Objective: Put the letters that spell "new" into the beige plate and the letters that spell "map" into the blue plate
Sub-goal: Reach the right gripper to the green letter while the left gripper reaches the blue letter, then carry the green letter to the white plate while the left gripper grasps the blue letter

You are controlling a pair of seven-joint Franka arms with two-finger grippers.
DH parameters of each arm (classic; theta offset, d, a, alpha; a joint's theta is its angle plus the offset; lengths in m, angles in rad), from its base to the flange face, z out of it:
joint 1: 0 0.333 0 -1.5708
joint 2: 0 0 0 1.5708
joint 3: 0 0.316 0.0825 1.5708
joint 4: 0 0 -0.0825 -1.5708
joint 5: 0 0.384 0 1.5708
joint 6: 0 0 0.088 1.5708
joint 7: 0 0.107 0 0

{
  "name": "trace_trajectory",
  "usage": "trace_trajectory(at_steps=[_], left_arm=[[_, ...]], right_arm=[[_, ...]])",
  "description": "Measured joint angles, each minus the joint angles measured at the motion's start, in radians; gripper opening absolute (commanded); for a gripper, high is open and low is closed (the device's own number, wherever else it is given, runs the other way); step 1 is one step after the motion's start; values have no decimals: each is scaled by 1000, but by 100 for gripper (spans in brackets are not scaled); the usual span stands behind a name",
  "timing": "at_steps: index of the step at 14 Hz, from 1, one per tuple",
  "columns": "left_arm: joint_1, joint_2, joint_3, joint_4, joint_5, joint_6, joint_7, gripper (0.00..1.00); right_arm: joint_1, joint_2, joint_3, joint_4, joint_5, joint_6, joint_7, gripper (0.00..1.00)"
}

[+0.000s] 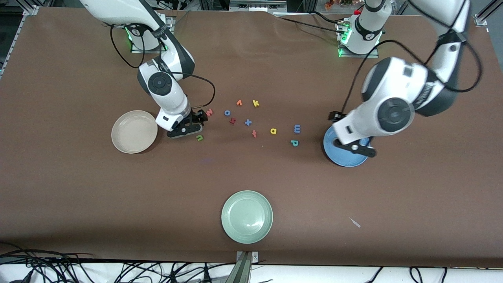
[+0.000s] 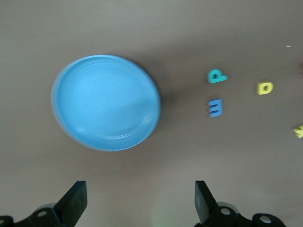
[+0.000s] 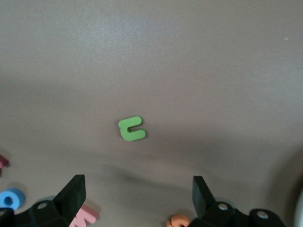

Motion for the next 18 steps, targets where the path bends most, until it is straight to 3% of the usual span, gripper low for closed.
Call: trace_trajectory(at_steps=[4, 7, 18], left_arm=[[-103, 101, -3, -1, -4, 83, -166, 100], [-115, 151, -3, -8, -4, 101, -207, 100], [-198, 172, -4, -158, -4, 315, -386, 98]], right_arm=[[1, 70, 0, 46, -18, 14, -1, 90], [1, 105, 0, 74, -22, 35, -3, 86], [1, 138, 0, 97, -44, 55, -4, 49]])
